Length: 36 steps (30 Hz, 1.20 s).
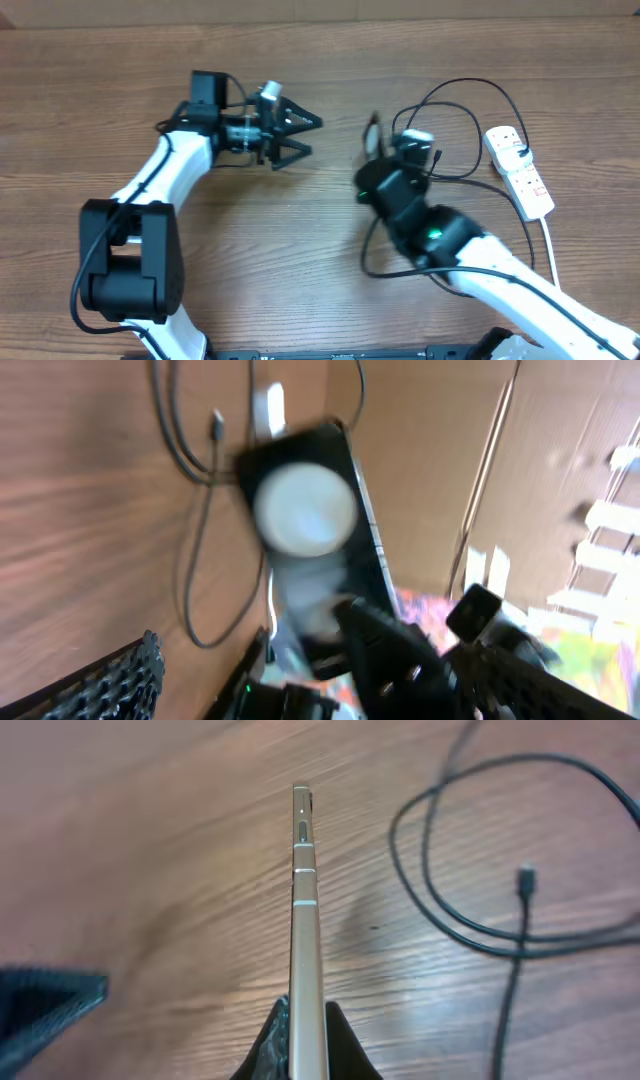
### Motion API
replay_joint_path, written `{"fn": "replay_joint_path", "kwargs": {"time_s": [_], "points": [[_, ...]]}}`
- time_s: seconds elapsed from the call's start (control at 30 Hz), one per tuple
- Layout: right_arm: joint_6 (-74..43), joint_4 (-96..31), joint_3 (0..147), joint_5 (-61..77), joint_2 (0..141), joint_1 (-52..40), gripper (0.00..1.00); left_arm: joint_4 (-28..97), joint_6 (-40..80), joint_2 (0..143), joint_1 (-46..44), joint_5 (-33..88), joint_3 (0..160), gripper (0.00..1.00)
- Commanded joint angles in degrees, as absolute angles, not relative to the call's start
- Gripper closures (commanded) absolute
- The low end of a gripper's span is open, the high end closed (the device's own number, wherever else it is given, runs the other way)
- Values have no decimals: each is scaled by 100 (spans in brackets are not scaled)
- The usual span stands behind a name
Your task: Plug charger to phone and switch on socket
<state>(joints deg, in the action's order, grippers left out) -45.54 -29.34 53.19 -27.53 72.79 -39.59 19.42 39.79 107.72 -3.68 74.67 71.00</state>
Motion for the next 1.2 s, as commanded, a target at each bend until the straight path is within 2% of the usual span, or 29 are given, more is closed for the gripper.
{"fn": "replay_joint_path", "kwargs": {"time_s": [0.0, 0.07, 0.2, 0.37, 0.5, 0.67, 0.77, 0.87, 1.17], "points": [[-5000, -3070, 5413, -1859, 6608, -3559, 96, 2228, 3391, 10381, 19, 7216, 7223, 0], [-5000, -3273, 5413, -1450, 6372, -3336, 96, 2738, 3061, 10071, 263, 6794, 7223, 0], [-5024, -3695, 5408, -825, 6040, -3028, 96, 4377, 2248, 9126, 862, 5094, 7223, 0], [-5638, -3944, 5290, -690, 6014, -3000, 96, 5865, 1964, 7902, 1505, 3590, 7223, 0], [-5747, -2965, 4862, -139, 6080, -2998, 96, 6377, 1927, 7164, 1855, 3489, 7223, 0], [-5760, -888, 4128, 1035, 6246, -2998, 96, 6783, 1933, 6589, 1935, 2792, 7223, 0], [-6034, -119, 3848, 1455, 6394, -2998, 96, 6976, 1990, 6479, 1935, 2781, 7223, 1], [-6154, 58, 3782, 1656, 6536, -2998, 96, 7024, 2021, 6499, 1931, 3041, 7196, 0], [-6154, 353, 3782, 1892, 6630, -2989, 96, 6012, 2434, 6785, 1702, 4954, 6512, 0]]}}
